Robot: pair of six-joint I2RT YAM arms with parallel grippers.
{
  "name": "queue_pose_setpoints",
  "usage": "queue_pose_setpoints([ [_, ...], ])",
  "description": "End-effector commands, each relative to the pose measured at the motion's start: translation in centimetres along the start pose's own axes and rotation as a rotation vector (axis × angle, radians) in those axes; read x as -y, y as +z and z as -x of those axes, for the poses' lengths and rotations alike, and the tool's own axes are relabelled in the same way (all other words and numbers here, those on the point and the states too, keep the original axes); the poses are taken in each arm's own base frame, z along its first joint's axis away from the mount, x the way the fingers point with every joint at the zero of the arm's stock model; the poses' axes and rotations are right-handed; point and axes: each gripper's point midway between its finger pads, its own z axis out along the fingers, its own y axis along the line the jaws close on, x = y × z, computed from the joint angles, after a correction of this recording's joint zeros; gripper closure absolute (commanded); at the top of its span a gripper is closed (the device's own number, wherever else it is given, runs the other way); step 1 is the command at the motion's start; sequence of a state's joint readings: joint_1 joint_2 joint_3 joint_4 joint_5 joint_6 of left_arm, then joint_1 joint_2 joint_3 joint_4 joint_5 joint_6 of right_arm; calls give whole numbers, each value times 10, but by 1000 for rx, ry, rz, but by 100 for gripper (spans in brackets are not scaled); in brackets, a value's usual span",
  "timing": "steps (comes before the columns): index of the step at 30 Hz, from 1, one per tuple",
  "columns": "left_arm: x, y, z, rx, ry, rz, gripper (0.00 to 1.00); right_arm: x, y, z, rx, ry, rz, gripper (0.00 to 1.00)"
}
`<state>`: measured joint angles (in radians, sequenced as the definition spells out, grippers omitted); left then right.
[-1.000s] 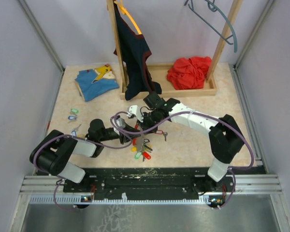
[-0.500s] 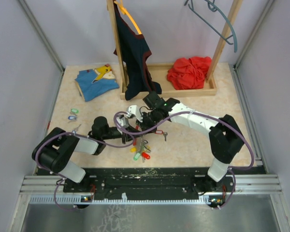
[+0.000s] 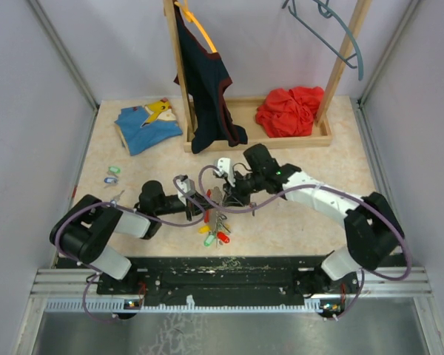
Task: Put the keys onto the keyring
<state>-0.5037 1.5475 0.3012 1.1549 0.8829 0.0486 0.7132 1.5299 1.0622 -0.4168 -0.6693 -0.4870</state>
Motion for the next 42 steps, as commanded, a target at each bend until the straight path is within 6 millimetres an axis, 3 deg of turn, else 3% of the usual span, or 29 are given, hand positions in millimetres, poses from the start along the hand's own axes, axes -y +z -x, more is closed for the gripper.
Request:
queue_pose_setpoints([
  [1,-5,-6,14,76,0,38,100,-6,-19,45,305,-95,-11,79],
  [11,-3,-12,24,118,6,45,100,-12,-12,43,552,-154,-45,79],
  [23,2,-14,28,136,16,22,100,8,7,30,537,-125,-80,82],
  [42,6,-14,29,144,12,-11,100,14,6,33,566,-118,-90,81],
])
